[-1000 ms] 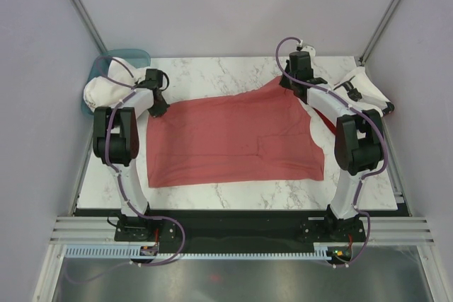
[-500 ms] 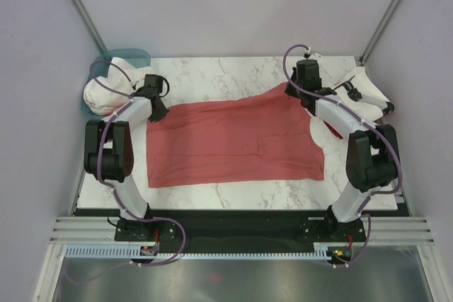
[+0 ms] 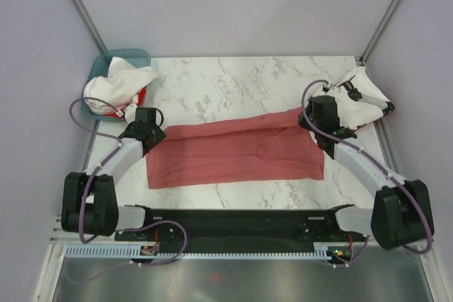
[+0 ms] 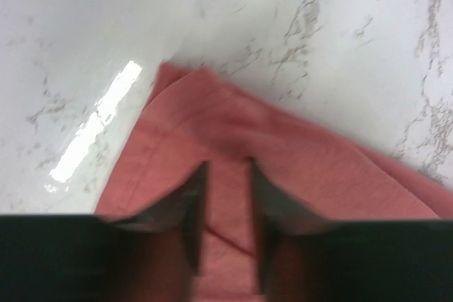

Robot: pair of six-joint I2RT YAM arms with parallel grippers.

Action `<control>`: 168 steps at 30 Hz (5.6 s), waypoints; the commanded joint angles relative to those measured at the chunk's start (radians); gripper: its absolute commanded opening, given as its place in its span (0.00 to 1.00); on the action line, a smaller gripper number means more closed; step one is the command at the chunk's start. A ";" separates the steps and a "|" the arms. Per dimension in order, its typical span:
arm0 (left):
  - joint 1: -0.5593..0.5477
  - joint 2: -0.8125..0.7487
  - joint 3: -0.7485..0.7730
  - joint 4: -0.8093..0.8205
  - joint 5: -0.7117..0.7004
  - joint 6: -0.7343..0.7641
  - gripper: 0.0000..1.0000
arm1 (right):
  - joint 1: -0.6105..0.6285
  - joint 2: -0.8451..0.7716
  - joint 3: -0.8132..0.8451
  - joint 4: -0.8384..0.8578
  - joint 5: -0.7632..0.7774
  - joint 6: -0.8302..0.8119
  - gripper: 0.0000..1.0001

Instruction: Fold and stack the t-shirts

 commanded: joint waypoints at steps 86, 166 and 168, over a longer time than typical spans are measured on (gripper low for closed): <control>0.000 -0.332 -0.224 0.024 -0.138 -0.503 0.75 | 0.620 1.045 0.862 0.297 -0.613 -0.105 0.73; -0.003 -0.571 -0.258 -0.147 -0.309 -0.642 0.69 | 0.764 1.053 0.733 0.702 -0.843 0.029 0.67; -0.003 -0.554 -0.255 -0.145 -0.300 -0.641 0.70 | 0.772 1.031 0.725 0.679 -0.861 0.015 0.66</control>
